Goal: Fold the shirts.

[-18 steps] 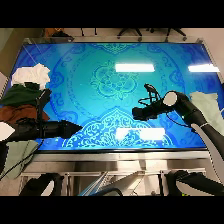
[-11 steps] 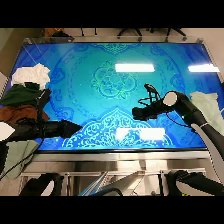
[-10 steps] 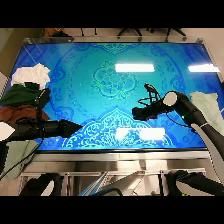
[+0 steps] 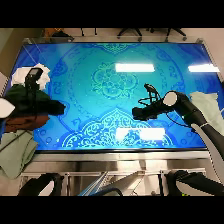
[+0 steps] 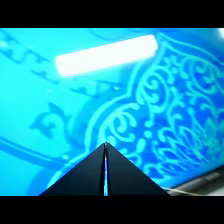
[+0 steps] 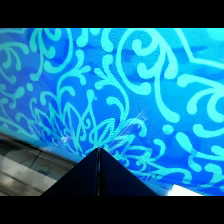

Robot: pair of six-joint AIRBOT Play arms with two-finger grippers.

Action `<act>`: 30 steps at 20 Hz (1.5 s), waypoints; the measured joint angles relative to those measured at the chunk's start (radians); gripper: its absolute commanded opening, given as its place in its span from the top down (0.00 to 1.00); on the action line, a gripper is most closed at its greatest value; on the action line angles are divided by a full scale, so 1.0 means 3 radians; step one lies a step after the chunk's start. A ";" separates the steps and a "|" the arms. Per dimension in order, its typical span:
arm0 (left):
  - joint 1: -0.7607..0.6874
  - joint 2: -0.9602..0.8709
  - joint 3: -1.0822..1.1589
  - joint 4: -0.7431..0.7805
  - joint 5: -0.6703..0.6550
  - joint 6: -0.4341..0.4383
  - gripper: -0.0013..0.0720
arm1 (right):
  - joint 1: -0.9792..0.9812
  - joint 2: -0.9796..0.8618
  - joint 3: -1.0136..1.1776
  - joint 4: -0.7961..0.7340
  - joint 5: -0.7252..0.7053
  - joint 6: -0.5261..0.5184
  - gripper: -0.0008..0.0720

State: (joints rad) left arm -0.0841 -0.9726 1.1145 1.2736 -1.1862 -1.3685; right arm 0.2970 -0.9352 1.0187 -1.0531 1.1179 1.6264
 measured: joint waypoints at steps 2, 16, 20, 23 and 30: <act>0.0000 -0.0402 0.0407 0.0511 0.0008 -0.0144 0.96 | 0.0000 0.0000 0.0000 0.0000 0.0000 0.0001 0.95; 0.0690 -0.3599 0.2973 0.2271 0.0931 -0.0464 0.05 | 0.0000 0.0000 0.0000 0.0001 -0.0041 0.0000 0.95; 0.0835 -0.4041 0.3051 0.2243 0.1437 -0.0467 0.05 | 0.0001 0.0000 0.0000 0.0000 -0.0085 -0.0011 0.95; 0.0888 -0.4283 0.3126 0.2251 0.1752 -0.0483 0.05 | 0.0001 0.0000 0.0000 0.0000 -0.0104 -0.0011 0.95; 0.0855 -0.4472 0.3154 0.2247 0.2139 -0.0451 0.96 | 0.0001 0.0000 -0.0001 0.0027 -0.0109 -0.0011 0.95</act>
State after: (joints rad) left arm 0.1722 -2.3142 2.0605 1.9476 -0.5446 -1.5040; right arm 0.2974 -0.9352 1.0183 -1.0451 1.0851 1.6230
